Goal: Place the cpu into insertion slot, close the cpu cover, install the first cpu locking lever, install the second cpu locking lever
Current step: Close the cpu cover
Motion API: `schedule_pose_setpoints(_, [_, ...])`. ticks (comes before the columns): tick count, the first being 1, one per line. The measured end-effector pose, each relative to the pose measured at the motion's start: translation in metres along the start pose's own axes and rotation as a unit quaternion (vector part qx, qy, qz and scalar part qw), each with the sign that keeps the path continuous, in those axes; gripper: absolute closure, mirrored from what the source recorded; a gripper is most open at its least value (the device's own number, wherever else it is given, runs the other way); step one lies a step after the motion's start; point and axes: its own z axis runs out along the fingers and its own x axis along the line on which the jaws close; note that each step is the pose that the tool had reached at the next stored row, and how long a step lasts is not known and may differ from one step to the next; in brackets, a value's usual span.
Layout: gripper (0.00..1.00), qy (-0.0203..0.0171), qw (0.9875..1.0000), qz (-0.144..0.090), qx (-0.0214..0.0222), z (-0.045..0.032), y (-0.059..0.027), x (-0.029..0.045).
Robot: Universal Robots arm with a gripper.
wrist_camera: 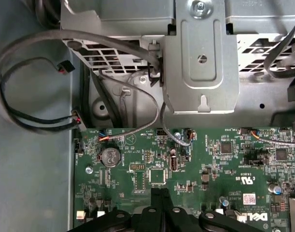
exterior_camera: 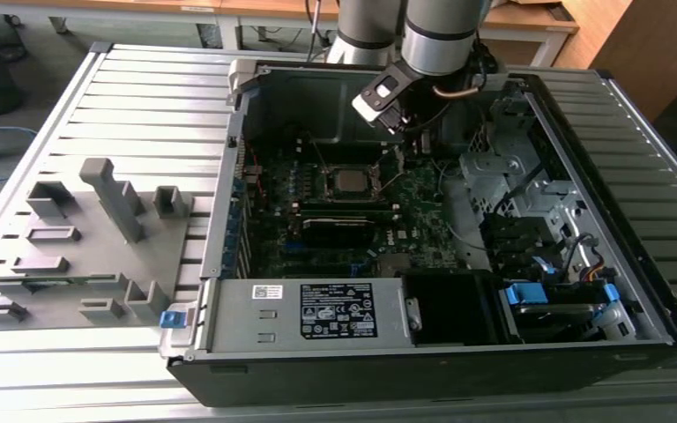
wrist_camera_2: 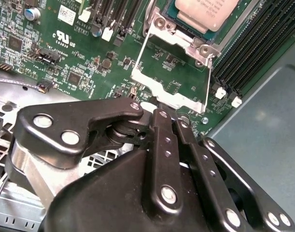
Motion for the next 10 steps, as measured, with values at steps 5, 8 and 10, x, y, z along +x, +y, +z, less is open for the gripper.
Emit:
schedule_pose_setpoints(5, [0.89,0.0000,1.0000,0.000,-0.0009,0.0002,-0.0023,-0.0001])
schedule_pose_setpoints(8, [0.89,0.0001,1.0000,0.000,-0.0009,0.0002,-0.0031,-0.0001])
schedule_pose_setpoints(10, [0.89,0.0000,1.0000,0.000,-0.0009,0.0002,-0.0032,-0.0001])
